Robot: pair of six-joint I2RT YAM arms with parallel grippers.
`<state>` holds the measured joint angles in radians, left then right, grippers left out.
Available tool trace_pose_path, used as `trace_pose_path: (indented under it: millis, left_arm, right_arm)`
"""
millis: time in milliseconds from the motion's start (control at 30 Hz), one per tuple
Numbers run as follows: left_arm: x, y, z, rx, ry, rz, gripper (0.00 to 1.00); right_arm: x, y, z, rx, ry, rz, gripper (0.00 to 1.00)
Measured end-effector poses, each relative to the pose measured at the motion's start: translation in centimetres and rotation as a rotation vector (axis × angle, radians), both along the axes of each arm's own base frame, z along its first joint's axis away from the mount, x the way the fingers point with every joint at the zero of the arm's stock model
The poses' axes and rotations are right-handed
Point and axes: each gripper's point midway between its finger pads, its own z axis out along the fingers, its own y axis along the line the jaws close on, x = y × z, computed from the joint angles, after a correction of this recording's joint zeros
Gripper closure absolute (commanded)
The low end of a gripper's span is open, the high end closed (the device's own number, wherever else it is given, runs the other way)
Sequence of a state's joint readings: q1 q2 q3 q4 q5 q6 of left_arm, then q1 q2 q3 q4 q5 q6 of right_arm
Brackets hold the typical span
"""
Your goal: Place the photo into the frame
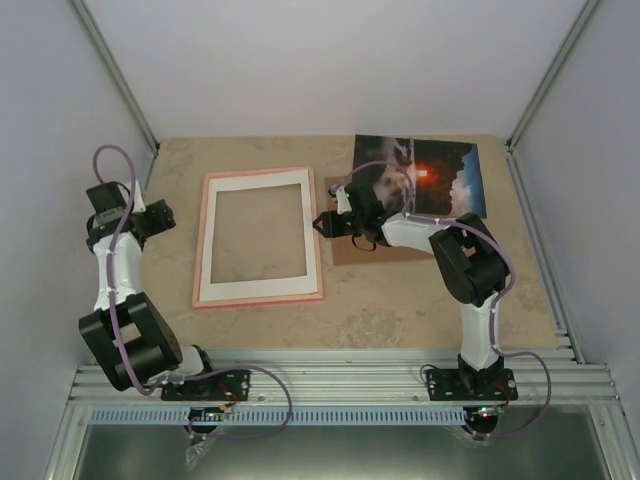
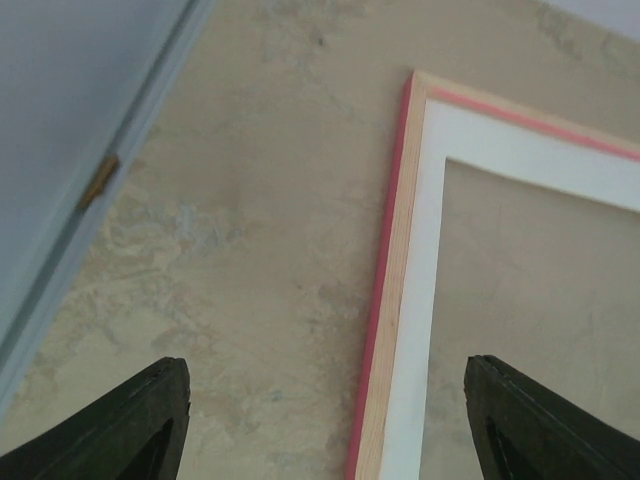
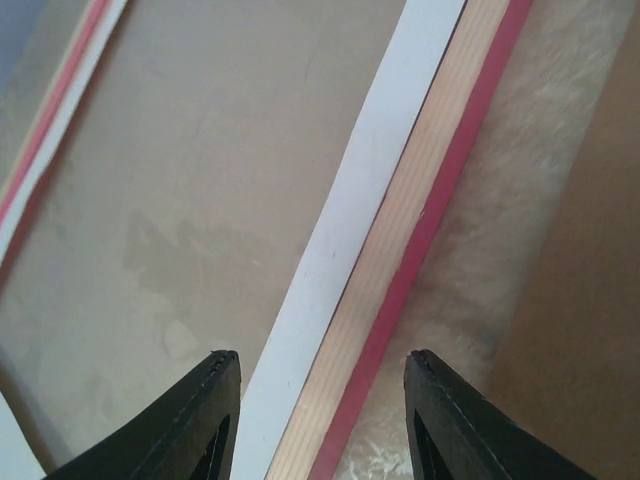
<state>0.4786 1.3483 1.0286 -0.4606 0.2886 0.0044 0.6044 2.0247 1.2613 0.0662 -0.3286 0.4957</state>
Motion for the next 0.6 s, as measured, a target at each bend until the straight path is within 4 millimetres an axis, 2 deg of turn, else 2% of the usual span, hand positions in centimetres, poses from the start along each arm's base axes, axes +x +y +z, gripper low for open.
trace_pose_path:
  millis: [167, 400, 600]
  left_arm:
    - [-0.7, -0.5, -2.8, -0.023, 0.078, -0.016, 0.25]
    - [-1.0, -0.4, -3.3, -0.015, 0.098, -0.008, 0.25]
    - [-1.3, -0.6, -4.0, -0.020, 0.114, -0.008, 0.25]
  right_arm:
    - [-1.6, 0.7, -1.2, -0.053, -0.012, 0.044, 0.53]
    - [-2.0, 0.2, -2.5, -0.134, -0.054, 0.052, 0.58]
    - [-2.5, 0.7, -3.9, -0.214, -0.102, 0.084, 0.53]
